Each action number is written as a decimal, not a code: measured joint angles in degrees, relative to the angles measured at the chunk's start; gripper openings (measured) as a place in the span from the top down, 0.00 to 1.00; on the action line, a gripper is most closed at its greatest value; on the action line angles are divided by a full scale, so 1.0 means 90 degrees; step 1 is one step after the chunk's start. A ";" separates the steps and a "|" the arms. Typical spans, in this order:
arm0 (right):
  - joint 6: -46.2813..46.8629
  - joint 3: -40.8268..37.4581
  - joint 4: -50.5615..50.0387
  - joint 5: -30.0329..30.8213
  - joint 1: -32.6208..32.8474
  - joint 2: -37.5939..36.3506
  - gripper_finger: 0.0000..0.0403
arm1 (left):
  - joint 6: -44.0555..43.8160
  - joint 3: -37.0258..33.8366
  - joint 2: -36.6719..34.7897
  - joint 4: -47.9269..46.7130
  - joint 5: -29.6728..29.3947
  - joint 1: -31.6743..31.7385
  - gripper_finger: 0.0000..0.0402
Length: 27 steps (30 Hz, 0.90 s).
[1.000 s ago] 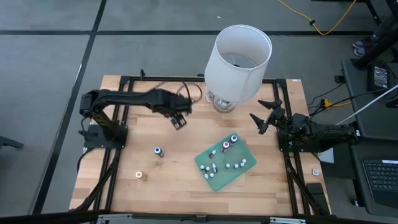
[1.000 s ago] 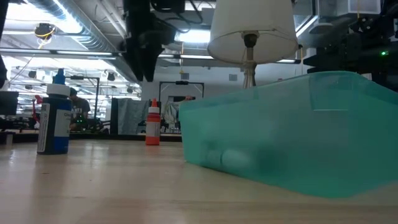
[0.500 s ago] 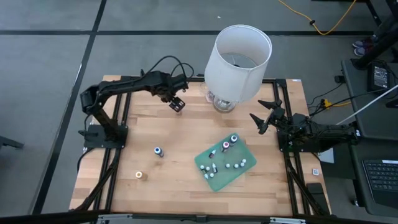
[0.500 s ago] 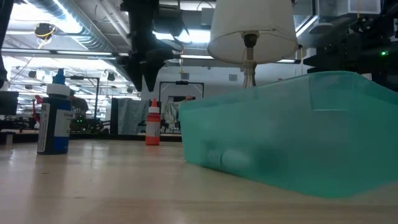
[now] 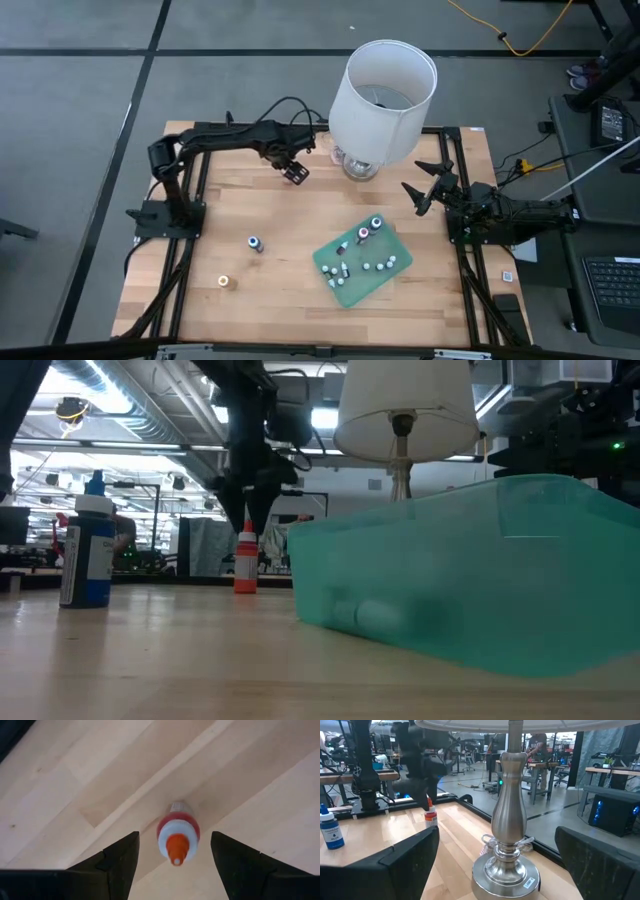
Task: Pick & Place food coloring
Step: Put the large orange food coloring bottle into the green bin
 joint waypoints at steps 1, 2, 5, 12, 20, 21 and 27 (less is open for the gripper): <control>0.0000 0.0000 0.0000 0.0000 0.0000 0.0000 0.02 | 0.0011 0.0000 0.0056 0.0005 0.0002 0.0013 0.40; 0.0000 0.0002 0.0000 0.0001 0.0002 0.0000 0.02 | 0.0037 0.0000 0.0111 0.0027 0.0005 0.0016 0.40; 0.0000 0.0002 0.0000 0.0000 0.0000 0.0000 0.02 | 0.0114 0.0000 0.0242 0.0193 0.0037 0.0019 0.40; 0.0000 0.0001 0.0000 0.0000 0.0000 0.0002 0.02 | 0.0092 0.0000 0.0276 0.0155 0.0199 0.0016 0.40; 0.0000 0.0002 -0.0002 0.0000 0.0000 0.0000 0.02 | 0.0166 0.0000 0.0276 -0.0045 0.0240 0.0050 0.60; 0.0000 0.0000 0.0000 0.0000 0.0002 0.0000 0.02 | 0.0197 0.0000 0.0276 -0.0048 0.0239 0.0050 0.64; 0.0000 0.0002 -0.0002 0.0001 0.0001 0.0000 0.02 | 0.0214 0.0002 0.0275 0.0011 0.0236 0.0031 0.72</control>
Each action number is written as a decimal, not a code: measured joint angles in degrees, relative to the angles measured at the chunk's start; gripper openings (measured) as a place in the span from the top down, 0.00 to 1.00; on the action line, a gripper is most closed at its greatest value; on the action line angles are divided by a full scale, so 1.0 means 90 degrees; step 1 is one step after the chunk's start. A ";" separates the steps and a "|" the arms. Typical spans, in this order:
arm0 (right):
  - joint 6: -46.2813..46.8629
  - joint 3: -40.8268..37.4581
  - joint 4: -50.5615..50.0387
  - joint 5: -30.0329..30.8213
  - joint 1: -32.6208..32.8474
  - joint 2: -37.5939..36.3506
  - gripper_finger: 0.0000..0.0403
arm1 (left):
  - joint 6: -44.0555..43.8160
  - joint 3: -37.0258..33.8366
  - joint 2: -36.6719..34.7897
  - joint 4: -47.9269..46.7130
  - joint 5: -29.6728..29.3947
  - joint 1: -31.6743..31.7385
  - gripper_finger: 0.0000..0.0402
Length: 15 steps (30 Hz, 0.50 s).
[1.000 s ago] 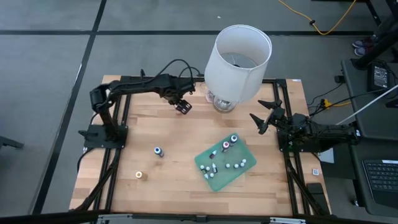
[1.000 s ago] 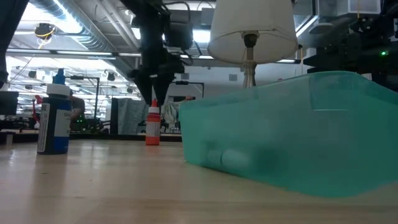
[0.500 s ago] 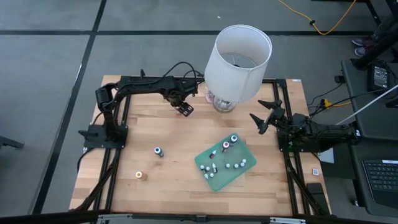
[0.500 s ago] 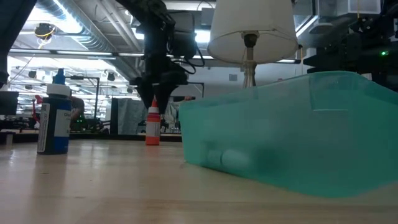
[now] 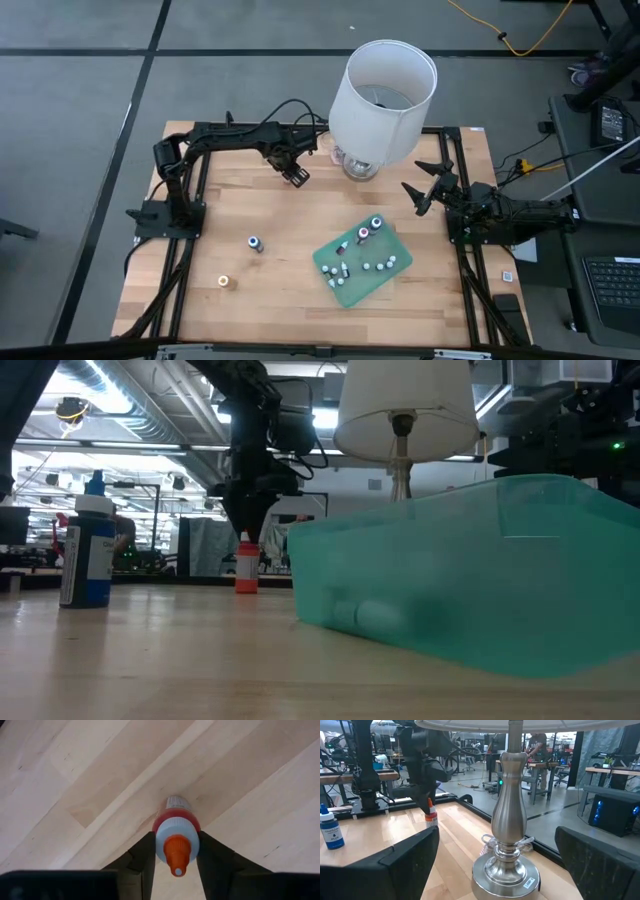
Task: Pick & Place food coloring
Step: Put the large orange food coloring bottle into the green bin
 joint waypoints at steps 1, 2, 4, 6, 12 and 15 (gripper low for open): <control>0.0000 -0.0001 0.0002 0.0000 0.0001 0.0000 0.02 | 0.0000 0.0000 0.0000 0.0004 -0.0004 -0.0019 0.72; 0.0000 0.0000 0.0002 -0.0001 -0.0001 0.0000 0.02 | 0.0000 0.0000 0.0001 0.0000 -0.0014 -0.0039 0.72; 0.0000 -0.0001 0.0002 -0.0001 0.0000 0.0000 0.02 | 0.0000 0.0000 -0.0010 -0.0026 -0.0016 -0.0106 0.72; 0.0000 -0.0002 -0.0001 -0.0001 -0.0001 0.0000 0.02 | -0.0016 -0.0001 -0.0068 -0.0151 0.0007 -0.0215 0.72; 0.0000 -0.0002 0.0002 -0.0001 0.0001 0.0000 0.02 | -0.0169 0.0153 -0.0542 -0.0598 0.0005 -0.0693 0.72; 0.0000 0.0000 0.0002 0.0000 0.0000 0.0000 0.02 | -0.0274 0.0302 -0.0787 -0.0822 -0.0012 -0.1027 0.72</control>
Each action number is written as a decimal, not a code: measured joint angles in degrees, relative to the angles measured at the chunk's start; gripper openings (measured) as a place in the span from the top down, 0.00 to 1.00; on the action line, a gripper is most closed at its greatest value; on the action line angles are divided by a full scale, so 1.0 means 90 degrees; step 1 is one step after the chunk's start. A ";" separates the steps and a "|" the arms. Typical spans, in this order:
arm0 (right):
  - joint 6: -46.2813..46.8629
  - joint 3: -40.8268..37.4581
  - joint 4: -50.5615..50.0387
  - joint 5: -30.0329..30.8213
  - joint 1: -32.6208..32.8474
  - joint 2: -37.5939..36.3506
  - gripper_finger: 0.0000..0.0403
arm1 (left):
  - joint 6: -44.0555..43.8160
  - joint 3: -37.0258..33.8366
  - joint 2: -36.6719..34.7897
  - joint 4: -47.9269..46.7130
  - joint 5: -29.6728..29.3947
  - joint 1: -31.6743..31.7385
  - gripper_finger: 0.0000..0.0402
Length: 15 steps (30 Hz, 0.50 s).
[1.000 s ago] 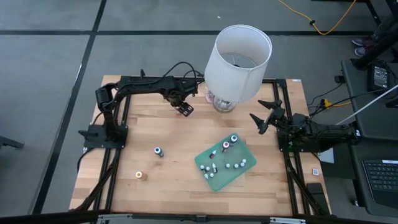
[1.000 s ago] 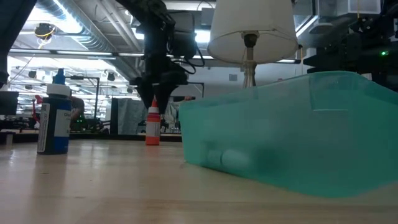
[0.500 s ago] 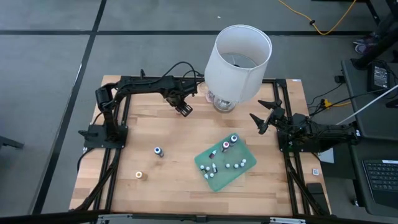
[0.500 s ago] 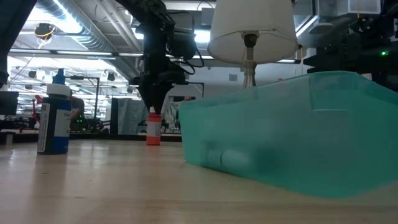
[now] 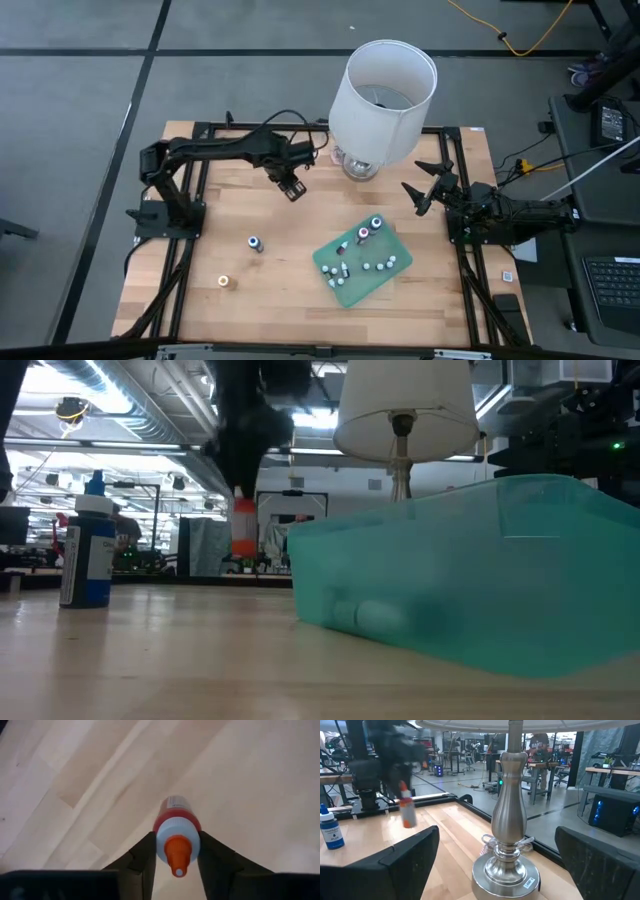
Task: Pick & Place food coloring
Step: Put the large orange food coloring bottle into the green bin
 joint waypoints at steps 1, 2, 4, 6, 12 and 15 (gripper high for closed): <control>0.0000 0.0000 0.0000 0.0000 0.0000 0.0000 0.02 | -0.0051 0.0045 -0.0071 -0.0093 -0.0005 -0.0138 0.72; 0.0000 0.0000 0.0000 0.0002 0.0000 0.0000 0.02 | -0.0079 0.0091 -0.0131 -0.0182 -0.0004 -0.0278 0.72; 0.0000 0.0000 -0.0001 0.0000 0.0000 0.0000 0.02 | -0.0166 0.0175 -0.0247 -0.0333 -0.0038 -0.0586 0.72; 0.0000 0.0000 -0.0001 0.0001 0.0001 0.0000 0.02 | -0.0274 0.0251 -0.0321 -0.0503 -0.0052 -0.0918 0.72; 0.0000 0.0000 -0.0001 0.0001 0.0001 0.0000 0.02 | -0.0607 0.0439 -0.0356 -0.0804 -0.0046 -0.2030 0.72; 0.0000 0.0000 0.0000 0.0000 0.0000 0.0000 0.02 | -0.0763 0.0627 -0.0204 -0.0899 0.0020 -0.2529 0.72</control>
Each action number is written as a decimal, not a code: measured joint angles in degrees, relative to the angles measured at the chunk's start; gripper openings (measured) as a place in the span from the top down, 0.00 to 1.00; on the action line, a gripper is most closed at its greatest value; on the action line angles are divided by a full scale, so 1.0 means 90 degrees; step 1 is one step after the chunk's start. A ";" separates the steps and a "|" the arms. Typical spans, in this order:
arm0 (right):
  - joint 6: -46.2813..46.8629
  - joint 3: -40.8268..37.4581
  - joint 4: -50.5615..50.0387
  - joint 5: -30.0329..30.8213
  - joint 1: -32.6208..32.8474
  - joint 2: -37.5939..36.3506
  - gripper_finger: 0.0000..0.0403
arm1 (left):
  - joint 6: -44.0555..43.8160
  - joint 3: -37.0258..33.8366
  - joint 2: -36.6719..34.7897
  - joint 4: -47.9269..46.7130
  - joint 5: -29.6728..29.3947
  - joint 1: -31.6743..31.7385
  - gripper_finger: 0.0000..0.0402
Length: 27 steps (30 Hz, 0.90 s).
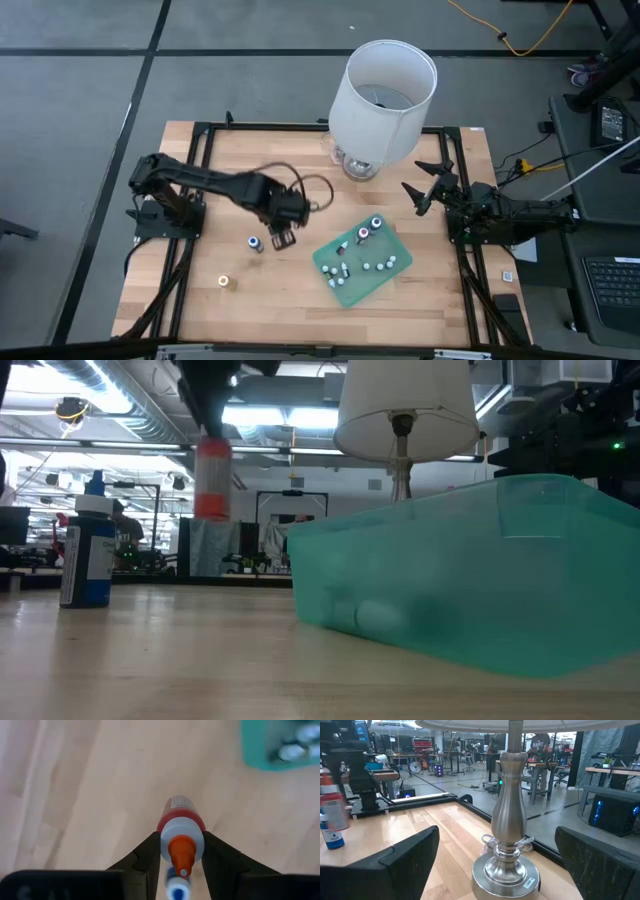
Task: Pick & Place food coloring
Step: Put the large orange food coloring bottle into the green bin
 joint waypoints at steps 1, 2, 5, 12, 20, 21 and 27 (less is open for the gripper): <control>0.0000 -0.0002 0.0000 0.0002 0.0001 0.0001 0.02 | -0.0027 0.0102 0.0093 -0.0051 0.0004 -0.0139 0.72; 0.0000 -0.0001 -0.0001 0.0002 0.0000 0.0001 0.02 | -0.0059 0.0228 0.0193 -0.0120 0.0002 -0.0249 0.72; 0.0000 0.0000 0.0000 0.0001 0.0000 0.0000 0.02 | -0.0054 0.0688 0.0476 -0.0165 -0.0003 -0.0429 0.72; 0.0000 0.0000 -0.0002 0.0001 0.0001 0.0000 0.02 | 0.0190 0.1951 0.1366 -0.0327 -0.0025 -0.0447 0.72; 0.0000 0.0000 -0.0002 0.0000 0.0002 0.0002 0.02 | 0.0604 0.3971 0.2759 -0.0693 -0.0002 -0.0238 0.72; 0.0000 -0.0001 -0.0001 0.0002 0.0001 0.0002 0.02 | 0.0641 0.4210 0.2935 -0.0727 0.0027 -0.0212 0.72; 0.0000 -0.0001 -0.0001 0.0002 0.0000 0.0001 0.02 | 0.0705 0.4924 0.3558 -0.0606 0.0312 -0.0141 0.72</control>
